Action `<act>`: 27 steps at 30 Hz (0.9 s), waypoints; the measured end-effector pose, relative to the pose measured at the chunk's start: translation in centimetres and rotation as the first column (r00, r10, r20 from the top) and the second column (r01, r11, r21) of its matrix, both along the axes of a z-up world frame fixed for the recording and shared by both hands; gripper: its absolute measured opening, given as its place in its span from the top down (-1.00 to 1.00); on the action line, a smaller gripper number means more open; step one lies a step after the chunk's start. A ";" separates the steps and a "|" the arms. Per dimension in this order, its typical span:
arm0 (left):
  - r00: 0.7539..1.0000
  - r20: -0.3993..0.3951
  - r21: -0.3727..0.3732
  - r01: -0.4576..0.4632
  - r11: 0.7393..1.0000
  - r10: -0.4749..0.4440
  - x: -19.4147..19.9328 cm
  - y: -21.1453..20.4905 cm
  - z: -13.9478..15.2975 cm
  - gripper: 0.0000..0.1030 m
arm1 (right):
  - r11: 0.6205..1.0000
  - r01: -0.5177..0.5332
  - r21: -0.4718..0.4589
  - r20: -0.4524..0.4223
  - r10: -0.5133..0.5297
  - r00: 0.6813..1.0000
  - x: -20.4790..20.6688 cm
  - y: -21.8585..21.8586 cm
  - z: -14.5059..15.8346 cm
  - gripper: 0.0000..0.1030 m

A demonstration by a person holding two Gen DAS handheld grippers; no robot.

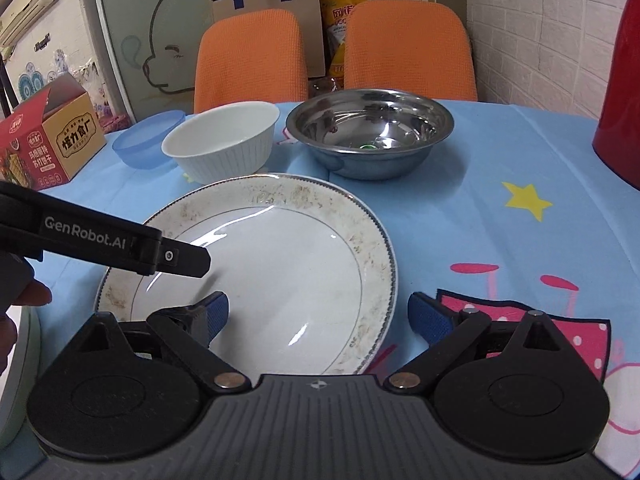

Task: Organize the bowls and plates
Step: 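Reach the left tool to the gold-rimmed plate and grip its rim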

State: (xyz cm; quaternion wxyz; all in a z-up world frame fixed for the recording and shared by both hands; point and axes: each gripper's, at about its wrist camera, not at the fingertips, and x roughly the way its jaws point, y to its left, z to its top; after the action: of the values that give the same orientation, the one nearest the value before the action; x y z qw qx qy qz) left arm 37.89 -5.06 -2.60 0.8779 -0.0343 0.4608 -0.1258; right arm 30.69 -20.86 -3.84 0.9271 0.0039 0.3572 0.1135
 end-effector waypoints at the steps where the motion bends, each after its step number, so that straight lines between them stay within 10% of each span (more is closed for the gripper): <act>1: 1.000 0.007 0.009 0.005 1.000 -0.005 -0.1 -0.1 -0.1 -0.42 | 1.000 -0.005 -0.010 0.005 0.005 1.000 0.0 0.2 -0.1 -1.00; 21: 0.999 0.049 0.051 0.022 0.998 -0.024 -0.3 -0.8 -0.5 -0.42 | 1.000 -0.005 0.011 0.069 0.004 0.998 -0.8 0.2 -0.3 -1.00; 27: 0.996 0.083 0.023 0.033 0.999 -0.035 -1.3 -1.8 -0.4 -0.07 | 1.000 0.012 -0.009 0.103 -0.011 0.995 -0.9 0.6 -0.3 -1.00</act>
State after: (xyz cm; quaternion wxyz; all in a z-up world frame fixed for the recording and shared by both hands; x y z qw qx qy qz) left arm 36.54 -6.88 -3.04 0.8944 -0.0115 0.4256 -0.1371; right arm 29.78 -20.25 -4.17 0.9449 -0.0043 0.3095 0.1066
